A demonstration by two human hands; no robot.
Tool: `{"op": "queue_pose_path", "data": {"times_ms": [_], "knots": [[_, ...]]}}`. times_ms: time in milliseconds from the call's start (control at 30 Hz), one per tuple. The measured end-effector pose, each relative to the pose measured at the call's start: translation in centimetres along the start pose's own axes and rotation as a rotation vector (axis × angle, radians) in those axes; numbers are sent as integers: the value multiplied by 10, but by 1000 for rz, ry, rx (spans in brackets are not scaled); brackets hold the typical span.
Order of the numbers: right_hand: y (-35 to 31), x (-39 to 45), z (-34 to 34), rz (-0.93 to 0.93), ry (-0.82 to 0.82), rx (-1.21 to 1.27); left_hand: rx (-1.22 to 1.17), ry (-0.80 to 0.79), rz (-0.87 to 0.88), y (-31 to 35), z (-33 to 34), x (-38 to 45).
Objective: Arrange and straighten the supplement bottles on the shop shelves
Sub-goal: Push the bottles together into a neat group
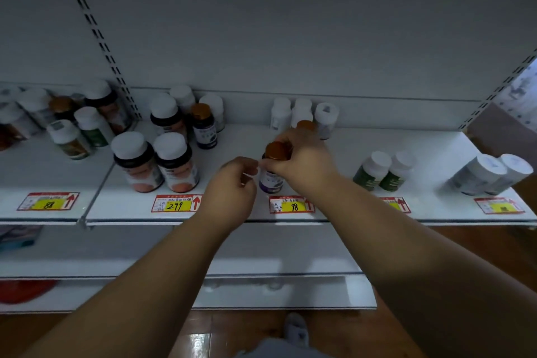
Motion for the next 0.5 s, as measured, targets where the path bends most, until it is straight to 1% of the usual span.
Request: {"op": "queue_pose_path", "data": {"times_ms": [167,333,500], "knots": [[9,13,16,33,-81,-42,41,-15,-1,-10,7,8],[15,12,23,58,-50,-30,23,-44,15,-15,12,9],[17,11,26,94,-20,-6,-25,-96,-7,-20,14,9]]}}
Point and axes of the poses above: each hand's wrist, its own x-axis towards the middle knuckle, its own z-axis out of the palm, y = z × x, the point moved 7 cm from there along x, towards the middle knuckle, and after that the axes turned 1 degree about -y, right-handed, at the moved point
